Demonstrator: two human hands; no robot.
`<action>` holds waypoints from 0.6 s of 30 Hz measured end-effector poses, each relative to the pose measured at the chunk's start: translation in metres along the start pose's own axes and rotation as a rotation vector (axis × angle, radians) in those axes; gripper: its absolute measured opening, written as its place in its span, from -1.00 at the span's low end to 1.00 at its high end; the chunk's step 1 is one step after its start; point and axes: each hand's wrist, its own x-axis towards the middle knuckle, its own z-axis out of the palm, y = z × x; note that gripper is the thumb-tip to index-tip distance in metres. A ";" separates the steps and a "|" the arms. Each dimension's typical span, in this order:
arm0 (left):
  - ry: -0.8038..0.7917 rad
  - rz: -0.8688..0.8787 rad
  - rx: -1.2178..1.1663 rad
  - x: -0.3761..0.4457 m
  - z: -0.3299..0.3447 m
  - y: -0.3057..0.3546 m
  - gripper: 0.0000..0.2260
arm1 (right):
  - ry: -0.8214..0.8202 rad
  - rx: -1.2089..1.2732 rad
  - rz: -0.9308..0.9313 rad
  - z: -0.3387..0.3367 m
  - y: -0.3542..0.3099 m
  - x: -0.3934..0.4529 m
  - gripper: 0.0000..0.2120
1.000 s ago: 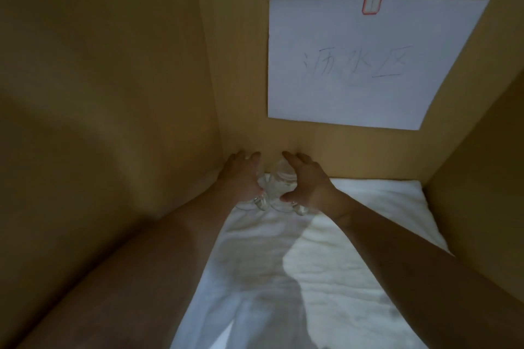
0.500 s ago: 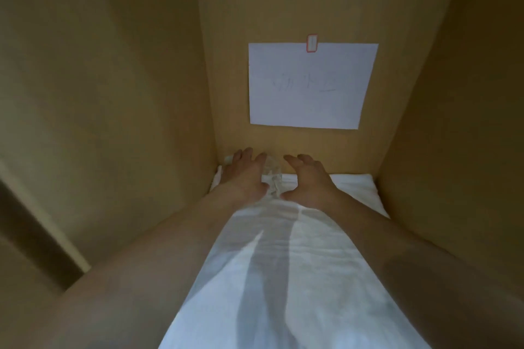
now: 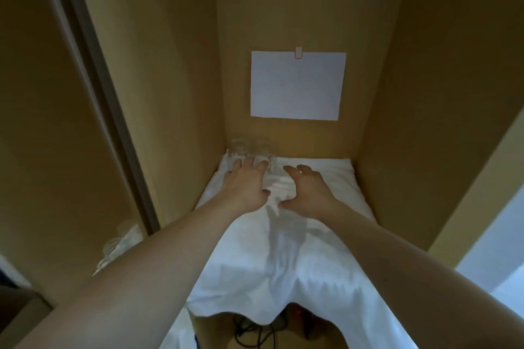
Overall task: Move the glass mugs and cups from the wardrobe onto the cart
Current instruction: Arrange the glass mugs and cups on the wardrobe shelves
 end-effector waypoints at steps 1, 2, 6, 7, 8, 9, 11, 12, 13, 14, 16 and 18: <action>0.004 -0.006 0.002 -0.010 0.000 0.001 -0.35 | 0.002 -0.005 -0.012 0.003 -0.003 -0.008 -0.08; 0.012 -0.011 0.002 -0.020 0.000 0.000 -0.35 | 0.004 -0.007 -0.022 0.005 -0.006 -0.015 -0.09; 0.039 -0.042 0.005 -0.055 0.004 -0.011 -0.36 | -0.019 -0.006 -0.051 0.022 -0.023 -0.036 -0.09; 0.044 -0.044 0.017 -0.063 0.005 -0.017 -0.36 | -0.027 -0.008 -0.059 0.026 -0.029 -0.039 -0.08; 0.045 -0.048 0.025 -0.071 0.006 -0.023 -0.36 | -0.037 -0.010 -0.068 0.031 -0.036 -0.043 -0.08; 0.042 -0.058 0.027 -0.079 0.008 -0.030 -0.36 | -0.046 -0.008 -0.075 0.036 -0.042 -0.046 -0.08; 0.031 -0.082 0.031 -0.094 0.010 -0.046 -0.36 | -0.066 0.005 -0.083 0.047 -0.057 -0.051 -0.08; 0.025 -0.091 0.035 -0.102 0.011 -0.054 -0.37 | -0.078 0.010 -0.087 0.053 -0.065 -0.053 -0.08; 0.022 -0.101 0.037 -0.111 0.012 -0.063 -0.37 | -0.088 0.011 -0.093 0.059 -0.075 -0.055 -0.08; 0.018 -0.110 0.039 -0.120 0.012 -0.072 -0.37 | -0.097 0.011 -0.101 0.065 -0.085 -0.056 -0.08; 0.004 -0.130 0.049 -0.140 0.011 -0.091 -0.39 | -0.111 0.016 -0.116 0.078 -0.107 -0.061 -0.08; -0.020 -0.151 0.053 -0.161 0.008 -0.112 -0.40 | -0.125 0.024 -0.133 0.090 -0.132 -0.067 -0.09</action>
